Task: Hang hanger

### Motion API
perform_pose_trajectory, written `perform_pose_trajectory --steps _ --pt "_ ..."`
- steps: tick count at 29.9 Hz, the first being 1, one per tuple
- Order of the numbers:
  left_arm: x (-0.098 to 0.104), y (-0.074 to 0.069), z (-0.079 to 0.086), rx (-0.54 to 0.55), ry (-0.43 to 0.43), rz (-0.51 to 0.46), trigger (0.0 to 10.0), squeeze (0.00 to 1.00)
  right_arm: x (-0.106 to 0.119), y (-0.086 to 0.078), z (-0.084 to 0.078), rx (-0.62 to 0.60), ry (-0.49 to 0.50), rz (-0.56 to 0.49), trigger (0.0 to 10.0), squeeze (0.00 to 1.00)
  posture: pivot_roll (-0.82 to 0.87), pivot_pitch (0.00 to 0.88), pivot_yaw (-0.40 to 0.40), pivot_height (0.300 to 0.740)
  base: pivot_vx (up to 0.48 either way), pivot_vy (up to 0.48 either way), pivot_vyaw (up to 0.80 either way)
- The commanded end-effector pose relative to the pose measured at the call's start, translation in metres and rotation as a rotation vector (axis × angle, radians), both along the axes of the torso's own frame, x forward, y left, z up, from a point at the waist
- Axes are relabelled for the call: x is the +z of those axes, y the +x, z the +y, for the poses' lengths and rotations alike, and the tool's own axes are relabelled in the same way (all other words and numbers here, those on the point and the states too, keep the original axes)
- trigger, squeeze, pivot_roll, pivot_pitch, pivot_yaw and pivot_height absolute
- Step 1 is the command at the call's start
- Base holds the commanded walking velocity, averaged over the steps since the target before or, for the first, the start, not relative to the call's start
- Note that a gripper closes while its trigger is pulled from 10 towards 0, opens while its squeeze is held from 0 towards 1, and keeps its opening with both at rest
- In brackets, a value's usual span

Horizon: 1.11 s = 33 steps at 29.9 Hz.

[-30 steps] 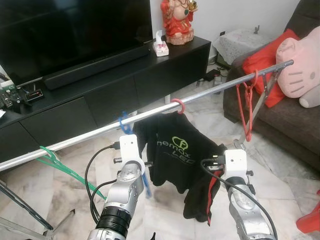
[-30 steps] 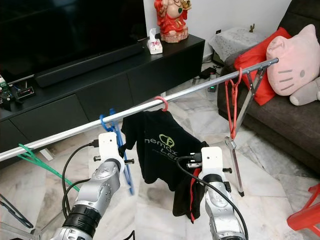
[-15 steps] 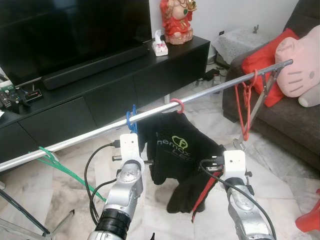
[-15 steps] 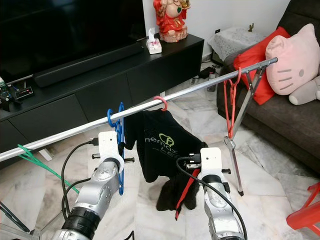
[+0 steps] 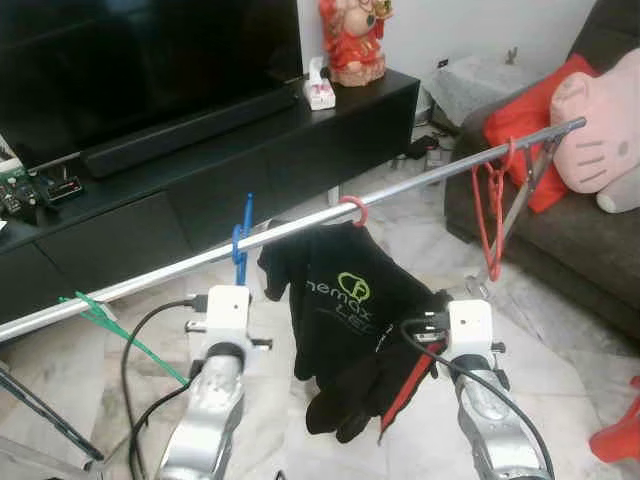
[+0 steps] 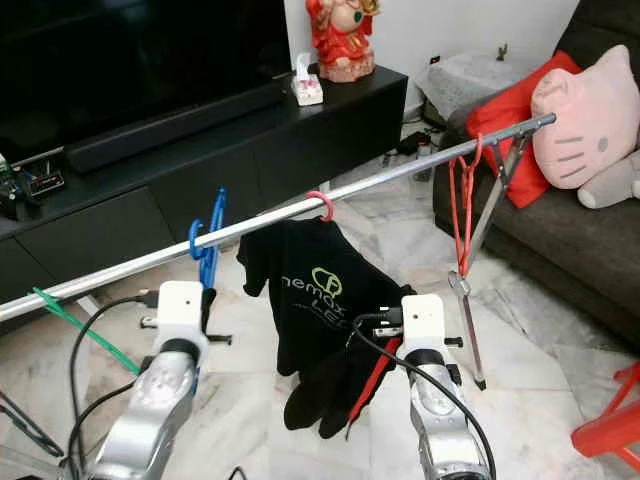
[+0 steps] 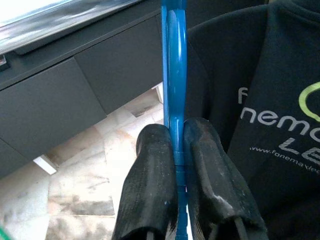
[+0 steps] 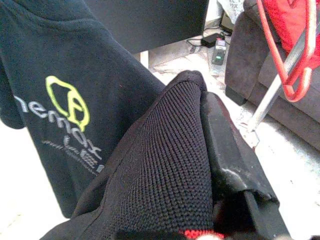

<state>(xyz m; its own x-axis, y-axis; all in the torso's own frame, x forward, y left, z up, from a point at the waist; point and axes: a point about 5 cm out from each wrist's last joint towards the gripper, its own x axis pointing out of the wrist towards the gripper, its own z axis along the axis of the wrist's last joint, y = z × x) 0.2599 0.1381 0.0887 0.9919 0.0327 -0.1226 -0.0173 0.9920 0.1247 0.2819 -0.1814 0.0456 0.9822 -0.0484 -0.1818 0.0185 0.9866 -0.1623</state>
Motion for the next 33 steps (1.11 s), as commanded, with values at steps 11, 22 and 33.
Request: perform_pose_trajectory --steps 11,22,33 --pt "0.002 -0.034 0.006 -0.151 0.116 0.102 10.0 0.00 0.008 0.006 0.003 0.031 -0.003 -0.030 10.0 0.00 -0.13 0.000 0.074 0.740 0.000 0.000 0.00" --pt "-0.012 -0.038 -0.005 -0.156 0.116 0.227 10.0 0.00 0.010 0.010 0.005 0.056 -0.022 -0.028 10.0 0.00 -0.14 0.000 0.074 0.740 0.000 0.000 0.00" --pt "0.000 -0.050 0.002 -0.168 0.100 0.145 10.0 0.00 0.010 0.007 0.004 0.060 -0.030 -0.035 10.0 0.00 -0.14 0.000 0.081 0.740 0.000 0.000 0.00"
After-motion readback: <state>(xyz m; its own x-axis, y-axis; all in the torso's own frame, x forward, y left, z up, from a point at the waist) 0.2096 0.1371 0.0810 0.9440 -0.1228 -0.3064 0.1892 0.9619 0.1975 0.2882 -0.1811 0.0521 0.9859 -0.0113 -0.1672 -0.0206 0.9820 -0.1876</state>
